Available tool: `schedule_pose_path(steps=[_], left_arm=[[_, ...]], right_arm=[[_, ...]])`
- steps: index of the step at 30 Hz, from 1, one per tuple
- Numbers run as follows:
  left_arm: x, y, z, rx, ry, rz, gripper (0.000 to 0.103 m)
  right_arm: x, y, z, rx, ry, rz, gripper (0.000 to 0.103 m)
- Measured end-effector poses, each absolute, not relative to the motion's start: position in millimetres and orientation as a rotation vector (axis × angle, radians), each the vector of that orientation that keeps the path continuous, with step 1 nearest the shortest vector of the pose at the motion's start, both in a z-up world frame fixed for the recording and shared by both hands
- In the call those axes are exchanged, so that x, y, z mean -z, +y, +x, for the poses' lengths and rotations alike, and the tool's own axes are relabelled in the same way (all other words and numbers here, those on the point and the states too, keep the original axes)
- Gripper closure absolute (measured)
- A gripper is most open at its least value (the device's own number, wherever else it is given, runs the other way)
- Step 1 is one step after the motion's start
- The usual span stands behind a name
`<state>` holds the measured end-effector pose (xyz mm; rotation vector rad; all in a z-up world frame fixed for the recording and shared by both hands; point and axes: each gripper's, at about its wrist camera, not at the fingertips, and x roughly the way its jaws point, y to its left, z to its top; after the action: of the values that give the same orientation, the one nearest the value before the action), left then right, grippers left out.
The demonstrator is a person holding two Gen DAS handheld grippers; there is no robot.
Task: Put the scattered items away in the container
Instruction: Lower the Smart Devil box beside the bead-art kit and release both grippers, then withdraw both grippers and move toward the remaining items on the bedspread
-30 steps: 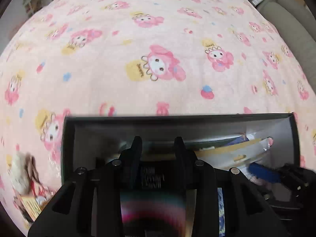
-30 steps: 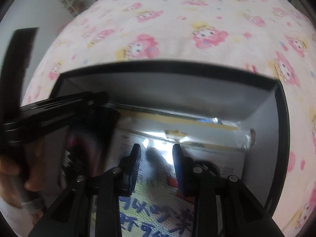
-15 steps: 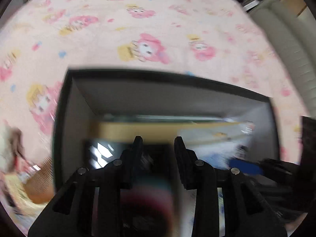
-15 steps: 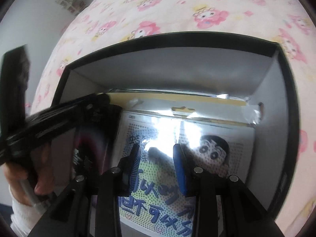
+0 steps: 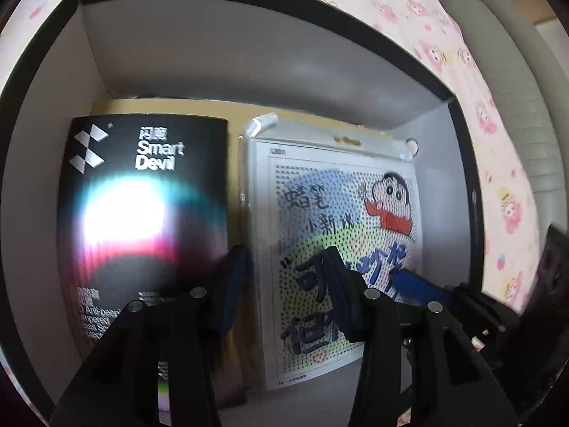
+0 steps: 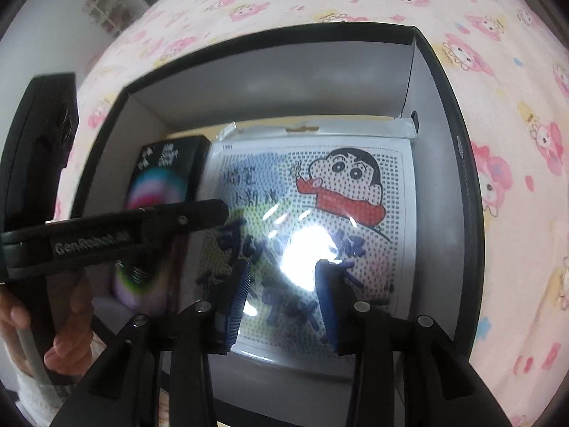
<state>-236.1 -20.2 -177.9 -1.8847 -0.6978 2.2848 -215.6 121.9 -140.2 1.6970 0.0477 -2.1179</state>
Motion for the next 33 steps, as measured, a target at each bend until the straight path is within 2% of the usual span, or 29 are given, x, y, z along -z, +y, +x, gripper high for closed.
schedule_pose_path(steps=[1,2,7,13,19,23,24,27,30,33], left_arm=[[176,-16,-235,-2.285,-0.672,-1.872,0.048],[175,-15,-235,-2.277,-0.67,-1.861,0.047],[168,-40,-233,-2.242,-0.87,-1.776,0.048],[155,-53,-227,-2.345,-0.855,-1.758,0.048],[180,-53,-229,-2.038,-1.051,-1.758,0.049],[174,-49,-228,-2.164,-0.929,-1.816,0.052],[173,-49,-227,-2.194,-0.904,-1.828,0.058],[176,-46,-226,-2.169,-0.89,-1.846,0.057],[183,-37,-225,-2.131,-0.856,-1.875,0.055],[177,-26,-225,-2.144,-0.774,-1.854,0.044]], right_arm=[[140,122,-215,2.128,0.051,1.696,0.069],[140,123,-216,2.131,0.049,1.699,0.068],[138,127,-217,2.129,0.043,1.684,0.069],[142,130,-216,2.106,0.027,1.701,0.068],[146,130,-214,2.01,-0.066,1.71,0.068],[147,129,-210,2.021,-0.03,1.713,0.068],[147,130,-210,2.026,-0.027,1.713,0.068],[145,134,-209,2.057,-0.003,1.714,0.068],[144,136,-208,2.093,0.016,1.712,0.068],[145,132,-213,2.104,0.022,1.711,0.068]])
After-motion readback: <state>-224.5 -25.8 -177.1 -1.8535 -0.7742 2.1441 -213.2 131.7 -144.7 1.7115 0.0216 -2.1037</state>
